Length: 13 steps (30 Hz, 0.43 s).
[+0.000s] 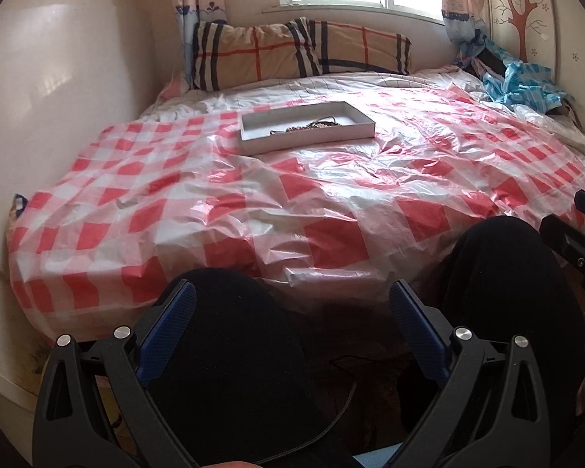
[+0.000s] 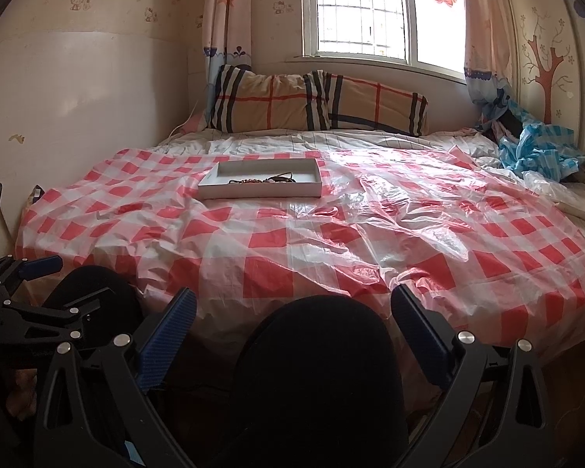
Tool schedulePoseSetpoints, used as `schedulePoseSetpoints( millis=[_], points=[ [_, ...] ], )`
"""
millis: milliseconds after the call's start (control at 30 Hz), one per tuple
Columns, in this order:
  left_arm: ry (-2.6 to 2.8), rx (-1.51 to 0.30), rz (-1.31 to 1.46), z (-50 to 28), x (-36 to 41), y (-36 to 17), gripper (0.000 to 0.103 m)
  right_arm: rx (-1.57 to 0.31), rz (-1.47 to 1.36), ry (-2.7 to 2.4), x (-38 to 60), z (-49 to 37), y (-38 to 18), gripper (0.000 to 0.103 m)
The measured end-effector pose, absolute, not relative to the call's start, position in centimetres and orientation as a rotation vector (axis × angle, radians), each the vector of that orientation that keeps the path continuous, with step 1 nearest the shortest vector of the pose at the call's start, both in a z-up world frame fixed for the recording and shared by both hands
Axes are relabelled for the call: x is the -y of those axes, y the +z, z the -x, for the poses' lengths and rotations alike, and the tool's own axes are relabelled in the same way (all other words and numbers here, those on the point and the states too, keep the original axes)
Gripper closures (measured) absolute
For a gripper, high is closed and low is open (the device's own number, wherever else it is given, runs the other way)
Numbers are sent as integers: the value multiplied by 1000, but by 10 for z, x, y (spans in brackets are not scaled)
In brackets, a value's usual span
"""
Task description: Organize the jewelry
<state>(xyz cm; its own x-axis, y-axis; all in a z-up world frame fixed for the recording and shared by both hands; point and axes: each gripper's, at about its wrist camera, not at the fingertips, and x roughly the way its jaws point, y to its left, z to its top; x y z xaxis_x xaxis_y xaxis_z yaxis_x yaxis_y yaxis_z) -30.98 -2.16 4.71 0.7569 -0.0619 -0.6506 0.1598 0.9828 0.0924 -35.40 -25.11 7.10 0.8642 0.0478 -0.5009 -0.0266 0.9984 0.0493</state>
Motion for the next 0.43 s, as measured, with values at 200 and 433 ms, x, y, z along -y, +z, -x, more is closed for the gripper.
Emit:
schedulePoseSetpoints(
  millis=[200,433],
  points=[
    [-93,-742,-146,302,20,43,8,-524,-51,35,252,357,68,7],
    [-94,-752,-111,301,13,40,8,-525,-56,35,254,357,71,7]
  ],
)
